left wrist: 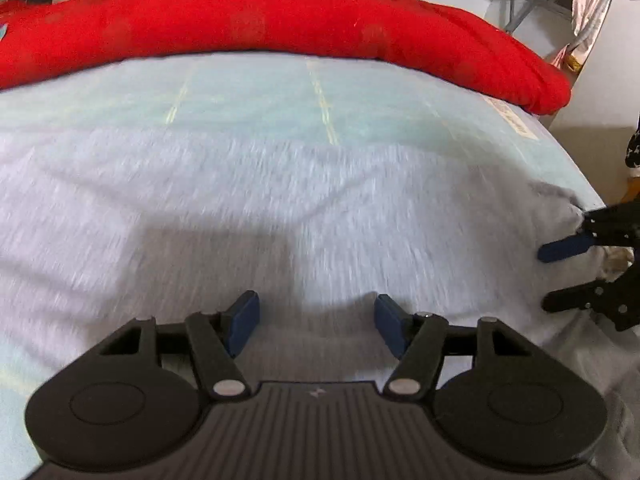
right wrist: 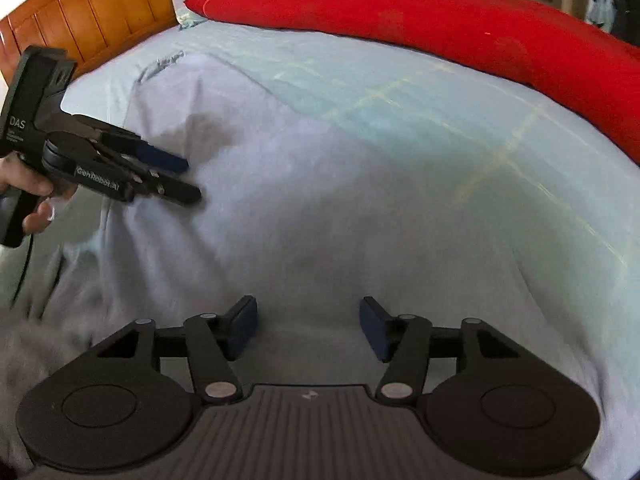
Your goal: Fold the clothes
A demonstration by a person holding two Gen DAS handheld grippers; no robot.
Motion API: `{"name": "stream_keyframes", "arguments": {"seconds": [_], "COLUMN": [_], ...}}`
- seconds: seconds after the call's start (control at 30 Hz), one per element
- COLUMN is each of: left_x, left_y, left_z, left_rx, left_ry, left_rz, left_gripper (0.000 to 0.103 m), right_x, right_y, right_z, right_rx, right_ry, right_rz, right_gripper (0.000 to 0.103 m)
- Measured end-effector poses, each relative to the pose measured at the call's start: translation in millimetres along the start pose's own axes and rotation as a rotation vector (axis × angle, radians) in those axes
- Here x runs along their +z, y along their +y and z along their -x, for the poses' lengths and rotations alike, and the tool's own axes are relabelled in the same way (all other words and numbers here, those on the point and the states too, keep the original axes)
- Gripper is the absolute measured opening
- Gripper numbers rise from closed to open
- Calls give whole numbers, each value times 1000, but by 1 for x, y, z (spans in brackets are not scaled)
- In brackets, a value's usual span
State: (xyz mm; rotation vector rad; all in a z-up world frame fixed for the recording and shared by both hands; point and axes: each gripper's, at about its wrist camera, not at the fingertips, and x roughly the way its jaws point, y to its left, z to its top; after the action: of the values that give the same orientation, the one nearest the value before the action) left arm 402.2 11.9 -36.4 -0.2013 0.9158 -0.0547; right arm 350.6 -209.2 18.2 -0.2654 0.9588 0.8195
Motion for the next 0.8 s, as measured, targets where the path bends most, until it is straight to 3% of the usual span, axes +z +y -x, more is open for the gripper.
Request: {"name": "stream_keyframes", "arguments": {"seconds": [0.13,0.33,0.5,0.63,0.8], "left_x": [4,-11,-37,-59,-66], "left_y": [-4,22,71,97,112], "left_z": [22,65,102,123,123], "left_rx": [3,50,92,39,-22], "left_ry": [1,-65,-135,-192,-232], "left_rz": [1,72,271,404,452], "left_gripper": [64,64,64,63,63], "right_x": [-23,-13,25,70,146], "right_y": [-5,-10,-6,6,30], "right_z": [32,63,80,90,74], "right_rx": [-27,-51,-63,-58,-49], "right_ry": [-41,-146,-211,-249,-230], "right_rz": [-49,-92,-39,46,199], "right_gripper": [65,66,66,64,50]}}
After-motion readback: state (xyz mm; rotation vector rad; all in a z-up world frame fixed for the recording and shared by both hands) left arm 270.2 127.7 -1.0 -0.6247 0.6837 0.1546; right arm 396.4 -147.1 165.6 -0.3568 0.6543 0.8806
